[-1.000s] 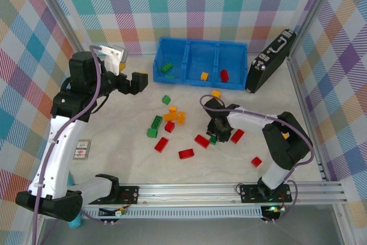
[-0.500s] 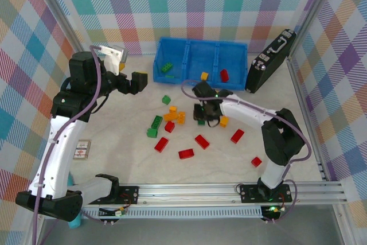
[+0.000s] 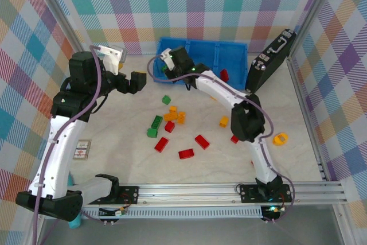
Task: Sort the legos into containers by color
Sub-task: Place the lego in the container, then pick up the lego from the top-center of the table.
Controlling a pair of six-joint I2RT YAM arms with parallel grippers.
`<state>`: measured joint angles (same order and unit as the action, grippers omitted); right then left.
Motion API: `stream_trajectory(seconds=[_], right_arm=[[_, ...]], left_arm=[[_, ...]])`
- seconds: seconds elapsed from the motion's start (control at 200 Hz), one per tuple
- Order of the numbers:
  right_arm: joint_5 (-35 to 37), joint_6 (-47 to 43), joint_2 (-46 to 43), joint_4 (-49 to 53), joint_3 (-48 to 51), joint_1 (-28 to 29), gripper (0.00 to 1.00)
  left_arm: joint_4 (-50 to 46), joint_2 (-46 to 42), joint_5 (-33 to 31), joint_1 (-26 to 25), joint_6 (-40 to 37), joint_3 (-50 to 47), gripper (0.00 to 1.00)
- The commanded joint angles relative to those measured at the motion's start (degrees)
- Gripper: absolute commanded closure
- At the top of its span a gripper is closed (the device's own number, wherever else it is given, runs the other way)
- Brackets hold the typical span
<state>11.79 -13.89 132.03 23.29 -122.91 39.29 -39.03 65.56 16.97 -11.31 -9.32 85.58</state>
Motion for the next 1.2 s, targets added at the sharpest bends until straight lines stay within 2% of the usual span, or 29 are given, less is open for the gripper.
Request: stream_trajectory(seconds=[0.0,0.2,0.34,0.78,0.945,1.125,1.195], right_arm=[[1.1,-6.7,4.9,-1.9,-8.2,-1.0,0.73],[1.4,-9.5,13.3,-2.1,-18.5,-2.8,0.70],[1.1,-10.8,15.8,-3.1,-20.1,-3.6,0.67],[-0.5,-11.2,15.6,-1.6,-20.1,-3.8,0.40],[-0.3,-9.3,7.4,-1.0,-13.6,-3.9,0.36],[0.2,-3.1,-10.3,0.9,3.8,-6.0,0.30],[1.0,0.3,-17.8,1.6,12.4,-7.2,0.28]], left_arm=[[-1.0,0.6,-0.5,1.2,-1.1,0.9,0.00],[-1.1,0.3,-0.9,1.2,-1.2,0.6,0.00],[-1.1,0.9,-0.9,1.2,-1.1,0.9,0.00],[-1.4,1.2,0.3,1.2,-0.9,1.3,0.00],[0.4,1.9,-1.4,1.2,0.1,0.6,0.00],[7.8,1.4,2.2,1.0,3.6,-3.4,0.00],[11.2,0.9,1.7,0.6,6.0,-4.9,0.00]])
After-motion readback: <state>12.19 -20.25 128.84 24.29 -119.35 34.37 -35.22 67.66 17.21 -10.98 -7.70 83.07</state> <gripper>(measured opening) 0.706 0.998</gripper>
